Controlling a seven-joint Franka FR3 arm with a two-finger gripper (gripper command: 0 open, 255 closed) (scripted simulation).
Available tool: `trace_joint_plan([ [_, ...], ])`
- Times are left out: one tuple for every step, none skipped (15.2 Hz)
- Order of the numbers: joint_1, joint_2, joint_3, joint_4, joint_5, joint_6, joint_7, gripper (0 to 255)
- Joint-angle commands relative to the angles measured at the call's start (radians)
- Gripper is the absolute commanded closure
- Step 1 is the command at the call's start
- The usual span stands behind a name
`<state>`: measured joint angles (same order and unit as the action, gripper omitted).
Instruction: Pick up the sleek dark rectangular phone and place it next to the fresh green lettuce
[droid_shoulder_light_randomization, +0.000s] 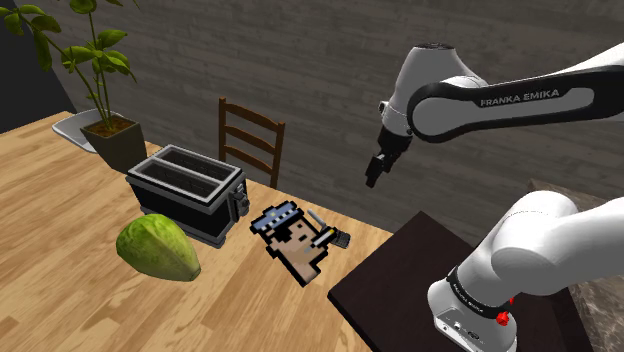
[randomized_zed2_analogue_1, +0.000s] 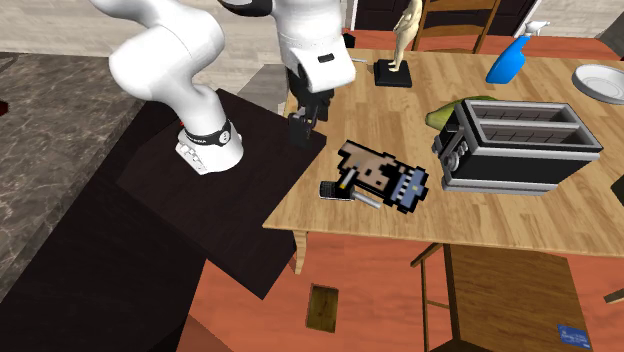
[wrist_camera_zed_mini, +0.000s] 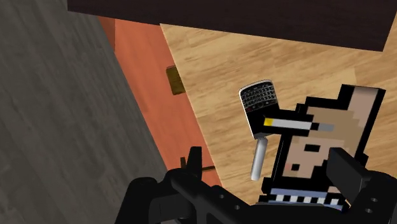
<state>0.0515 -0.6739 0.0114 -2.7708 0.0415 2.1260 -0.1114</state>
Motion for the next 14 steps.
trace_joint_plan([
  [0.011,0.049,0.011,-0.039,0.007,0.088,0.004,0],
  [0.016,0.076,0.016,-0.056,0.010,0.132,0.005,0],
  [0.021,0.107,0.021,-0.071,0.014,0.176,0.007,0],
  [0.026,0.140,0.026,-0.084,0.017,0.221,0.008,0],
  [0.030,0.176,0.031,-0.096,0.020,0.267,0.010,0],
  [0.035,0.214,0.036,-0.106,0.023,0.314,0.011,0],
  [0.040,0.255,0.041,-0.114,0.026,0.362,0.013,0],
  [0.044,0.298,0.046,-0.120,0.028,0.411,0.015,0],
  [0.049,0.344,0.051,-0.124,0.030,0.459,0.017,0],
  [0.053,0.391,0.056,-0.127,0.031,0.508,0.019,0],
  [0.056,0.441,0.062,-0.127,0.032,0.557,0.022,0],
  [0.059,0.492,0.067,-0.126,0.031,0.605,0.026,0],
  [0.061,0.544,0.072,-0.123,0.028,0.653,0.031,0],
  [0.062,0.598,0.078,-0.117,0.022,0.700,0.038,0],
])
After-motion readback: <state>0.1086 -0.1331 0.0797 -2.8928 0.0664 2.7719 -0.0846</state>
